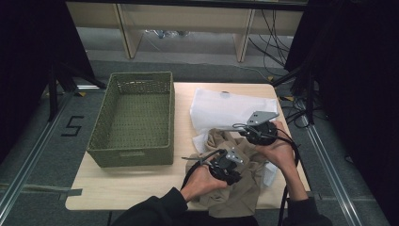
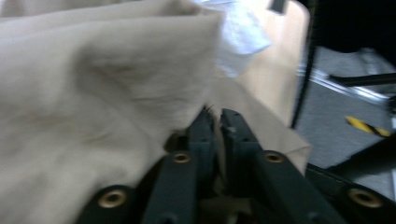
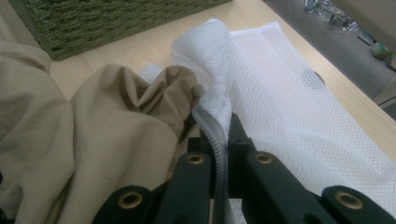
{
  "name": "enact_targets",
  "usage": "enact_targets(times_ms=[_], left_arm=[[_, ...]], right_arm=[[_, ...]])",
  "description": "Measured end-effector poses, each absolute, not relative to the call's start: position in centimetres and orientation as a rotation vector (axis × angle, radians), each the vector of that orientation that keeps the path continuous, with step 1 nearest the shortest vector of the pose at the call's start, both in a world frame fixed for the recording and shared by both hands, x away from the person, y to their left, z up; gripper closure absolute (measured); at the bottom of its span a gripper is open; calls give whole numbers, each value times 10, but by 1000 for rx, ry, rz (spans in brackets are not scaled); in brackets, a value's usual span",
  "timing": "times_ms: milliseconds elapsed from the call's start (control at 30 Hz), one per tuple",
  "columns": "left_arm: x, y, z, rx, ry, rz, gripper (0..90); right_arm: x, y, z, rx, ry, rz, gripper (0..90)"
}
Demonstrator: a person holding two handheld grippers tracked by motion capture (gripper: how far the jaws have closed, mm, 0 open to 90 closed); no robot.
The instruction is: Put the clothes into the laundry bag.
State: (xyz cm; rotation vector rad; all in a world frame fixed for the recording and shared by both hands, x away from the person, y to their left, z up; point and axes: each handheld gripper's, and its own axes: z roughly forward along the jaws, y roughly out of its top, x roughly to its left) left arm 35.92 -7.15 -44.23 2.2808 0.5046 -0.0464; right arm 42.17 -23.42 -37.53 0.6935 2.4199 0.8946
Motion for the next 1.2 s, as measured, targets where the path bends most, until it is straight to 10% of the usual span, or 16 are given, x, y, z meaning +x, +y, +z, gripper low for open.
enact_targets(times_ms=[267, 700, 867, 933, 1200], left_arm=[[380, -8, -375, 2196, 617, 181, 333], [463, -23, -452, 2348, 982, 95, 217], [470, -32, -474, 2381, 905, 73, 467], [466, -33, -472, 2354, 890, 78, 746], [436, -43, -443, 2299, 693, 126, 828]], right_arm=[[421, -234, -375, 709, 2415, 895, 900], [423, -231, -376, 676, 2424, 878, 900], [424, -230, -377, 694, 2425, 878, 900], [424, -231, -377, 699, 2426, 880, 900], [425, -231, -376, 675, 2419, 903, 900]])
